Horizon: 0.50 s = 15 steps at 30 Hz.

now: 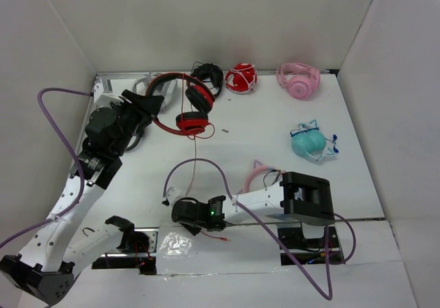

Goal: Wrap the headphones

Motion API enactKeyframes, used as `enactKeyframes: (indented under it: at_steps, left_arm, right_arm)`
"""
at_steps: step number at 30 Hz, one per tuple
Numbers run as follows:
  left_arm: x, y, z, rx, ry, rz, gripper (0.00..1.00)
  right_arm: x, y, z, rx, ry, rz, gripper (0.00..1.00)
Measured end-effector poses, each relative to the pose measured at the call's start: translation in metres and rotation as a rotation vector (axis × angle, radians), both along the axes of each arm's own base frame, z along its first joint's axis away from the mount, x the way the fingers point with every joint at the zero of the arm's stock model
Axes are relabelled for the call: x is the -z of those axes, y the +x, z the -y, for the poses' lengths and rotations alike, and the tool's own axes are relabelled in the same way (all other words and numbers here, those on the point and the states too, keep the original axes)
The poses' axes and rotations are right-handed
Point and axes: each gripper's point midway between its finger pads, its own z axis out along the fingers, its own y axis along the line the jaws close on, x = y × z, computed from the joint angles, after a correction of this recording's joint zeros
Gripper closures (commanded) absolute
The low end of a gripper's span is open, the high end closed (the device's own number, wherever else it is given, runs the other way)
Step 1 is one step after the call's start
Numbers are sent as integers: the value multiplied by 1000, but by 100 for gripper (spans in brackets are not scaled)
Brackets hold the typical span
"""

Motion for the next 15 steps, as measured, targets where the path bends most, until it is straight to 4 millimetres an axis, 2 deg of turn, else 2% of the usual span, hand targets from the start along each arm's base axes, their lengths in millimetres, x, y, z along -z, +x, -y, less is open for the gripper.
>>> enactKeyframes:
  at_steps: [6, 9, 11, 15]
  left_arm:
    - [1, 9, -12, -91, -62, -23, 100]
    - [12, 23, -17, -160, -100, -64, 100]
    - [24, 35, -20, -210, -125, -105, 100]
    - [64, 54, -26, -299, -119, -216, 100]
  right_arm:
    - [-1, 2, 12, -7, -43, 17, 100]
    - [-16, -4, 20, -56, -50, 35, 100]
    - [-44, -8, 20, -100, 0, 56, 100]
    - [-115, -5, 20, -141, 167, 133, 100]
